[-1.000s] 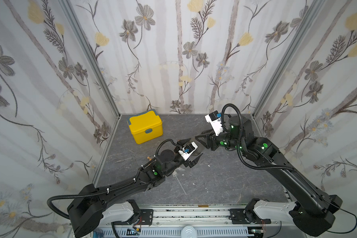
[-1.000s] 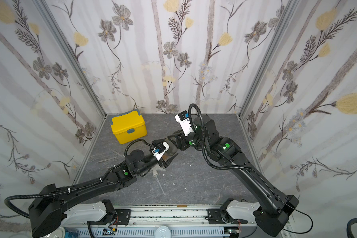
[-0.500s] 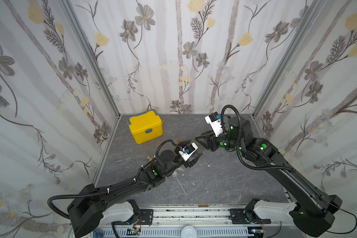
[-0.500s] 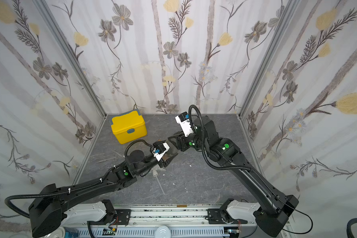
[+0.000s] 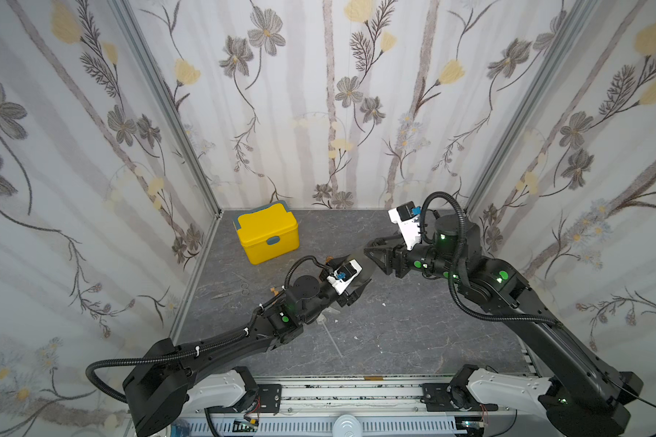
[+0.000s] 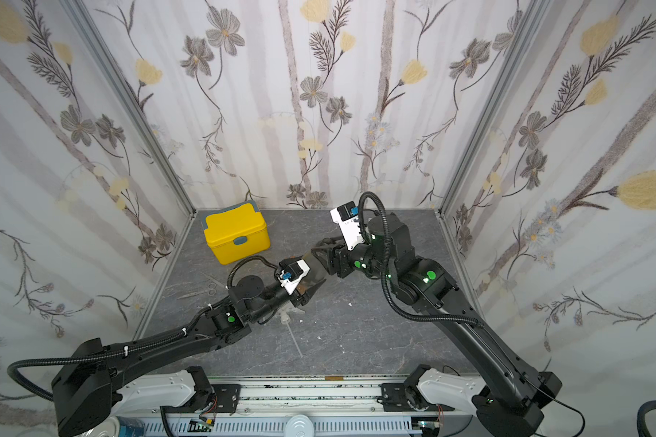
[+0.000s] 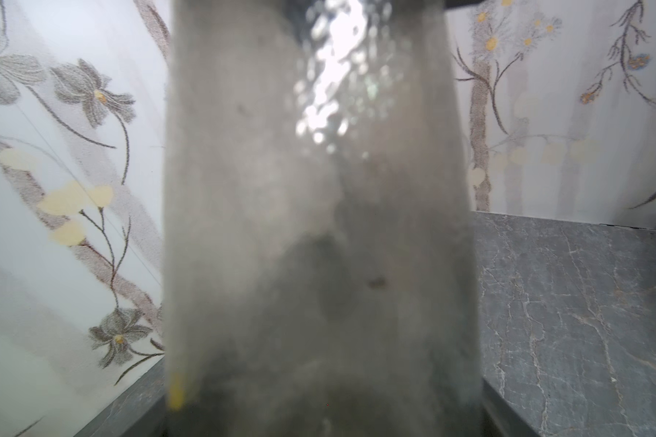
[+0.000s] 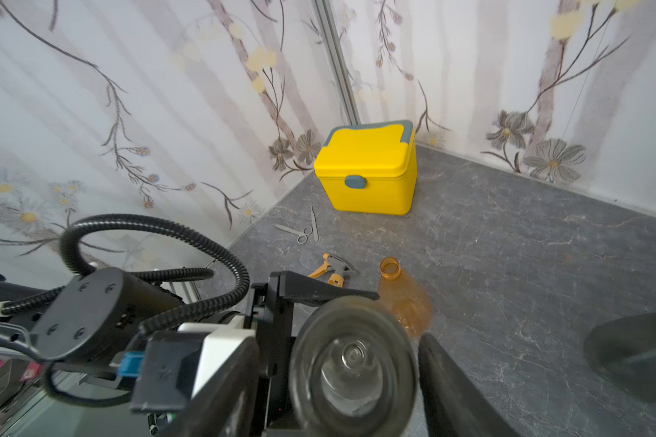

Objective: Attach spray nozzles to spray bottles
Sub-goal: Pick up the spray bottle from the center of the board, then move the spray nozzle to the center of the board.

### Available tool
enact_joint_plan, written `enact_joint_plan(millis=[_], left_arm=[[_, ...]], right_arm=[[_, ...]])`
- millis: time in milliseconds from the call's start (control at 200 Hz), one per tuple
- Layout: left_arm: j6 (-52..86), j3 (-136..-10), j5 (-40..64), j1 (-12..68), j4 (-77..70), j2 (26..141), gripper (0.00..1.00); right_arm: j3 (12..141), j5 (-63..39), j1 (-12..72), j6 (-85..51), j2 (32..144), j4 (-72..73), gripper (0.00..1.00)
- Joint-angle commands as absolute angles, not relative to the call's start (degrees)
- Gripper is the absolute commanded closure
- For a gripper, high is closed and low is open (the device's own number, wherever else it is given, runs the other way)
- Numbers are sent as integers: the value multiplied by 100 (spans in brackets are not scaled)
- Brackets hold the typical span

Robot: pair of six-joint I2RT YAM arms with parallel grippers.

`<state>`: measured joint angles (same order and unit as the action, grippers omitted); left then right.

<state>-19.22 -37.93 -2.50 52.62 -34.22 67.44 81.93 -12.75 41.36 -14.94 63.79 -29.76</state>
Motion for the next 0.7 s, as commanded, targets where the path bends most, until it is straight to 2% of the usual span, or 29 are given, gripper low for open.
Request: enact_joint_plan(millis=[0, 125, 330, 525, 694], left_arm=[[-1715, -3779, -878, 5211, -3959, 6641, 30], [-1523, -3777, -1361, 5116, -4174, 6530, 30], [-1022, -3649, -2235, 4901, -4683, 6102, 31], [-742, -3576, -2509, 4666, -4852, 5915, 31], [-733, -3574, -2562, 4639, -4810, 5882, 31]], right_arm=[[8232, -545, 4132, -1582, 6109, -2749, 34], [7995, -6, 4072, -1581, 5931, -2876, 38], [6824, 211, 4306, -1927, 6090, -3184, 57], [5743, -9, 5315, -2557, 6659, -2812, 58], [5536, -513, 5914, -2865, 7655, -2334, 52]])
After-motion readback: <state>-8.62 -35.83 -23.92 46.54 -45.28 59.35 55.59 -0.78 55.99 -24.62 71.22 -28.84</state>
